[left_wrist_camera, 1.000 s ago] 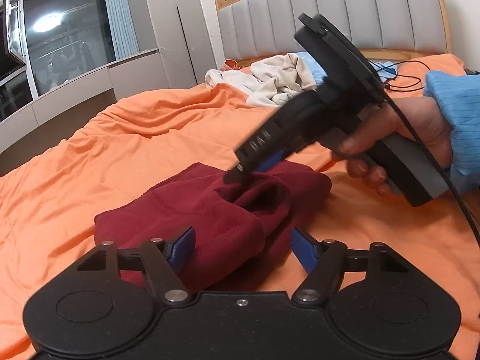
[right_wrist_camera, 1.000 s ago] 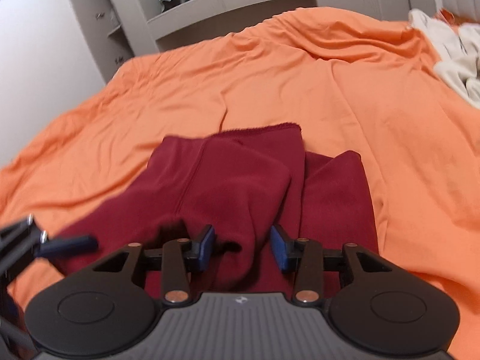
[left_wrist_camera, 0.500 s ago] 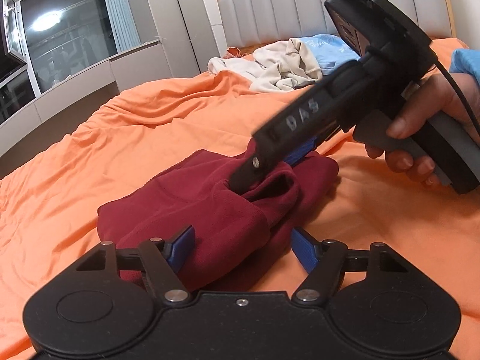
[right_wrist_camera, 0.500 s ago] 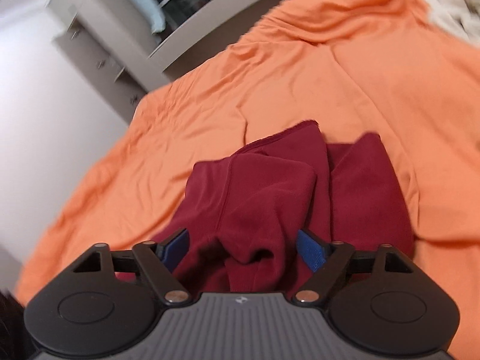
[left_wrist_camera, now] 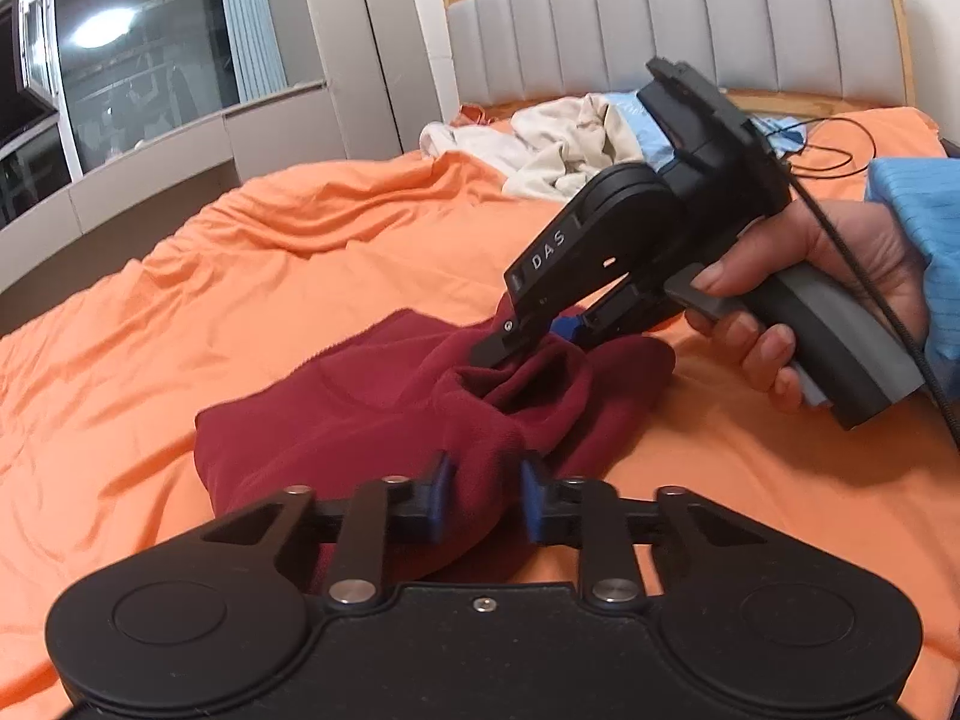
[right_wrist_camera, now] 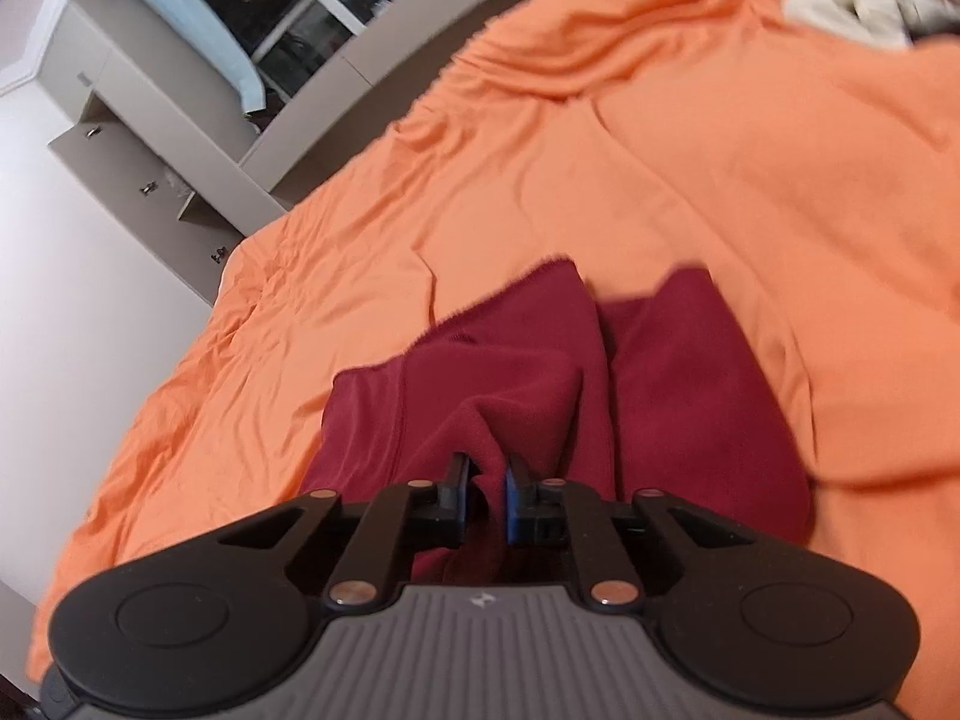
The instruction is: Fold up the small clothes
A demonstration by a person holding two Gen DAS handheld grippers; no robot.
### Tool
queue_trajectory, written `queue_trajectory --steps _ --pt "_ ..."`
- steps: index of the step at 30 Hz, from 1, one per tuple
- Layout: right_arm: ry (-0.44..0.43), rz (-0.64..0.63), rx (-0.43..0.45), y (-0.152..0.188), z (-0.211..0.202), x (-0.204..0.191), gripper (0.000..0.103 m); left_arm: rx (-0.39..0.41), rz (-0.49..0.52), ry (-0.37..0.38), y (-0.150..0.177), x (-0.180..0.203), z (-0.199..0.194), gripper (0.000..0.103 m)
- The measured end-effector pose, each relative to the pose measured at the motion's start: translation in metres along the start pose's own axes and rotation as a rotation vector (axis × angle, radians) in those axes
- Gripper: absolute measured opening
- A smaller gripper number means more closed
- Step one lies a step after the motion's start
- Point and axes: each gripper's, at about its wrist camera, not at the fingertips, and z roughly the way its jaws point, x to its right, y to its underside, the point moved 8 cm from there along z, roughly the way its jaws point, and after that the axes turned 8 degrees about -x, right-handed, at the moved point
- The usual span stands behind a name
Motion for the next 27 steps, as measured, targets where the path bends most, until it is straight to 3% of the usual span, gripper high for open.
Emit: queue_trajectory --steps 7,15,21,27 --pt "0.062 -0.149 0.120 -0.014 -0.026 -0.015 0.011 0.073 -0.047 -0.001 -0.011 0.001 -0.002 0.012" --pt "0.127 -0.155 0.193 -0.026 -0.050 0.004 0.011 0.154 -0.072 0.031 -0.040 0.019 0.005 0.011" --pt "0.175 -0.127 0.198 -0.026 -0.056 0.026 0.011 0.150 -0.029 0.064 -0.052 0.042 0.024 0.011" --pt "0.231 -0.109 0.121 -0.016 -0.047 0.039 0.011 0.094 -0.040 0.120 -0.055 0.054 0.050 0.012"
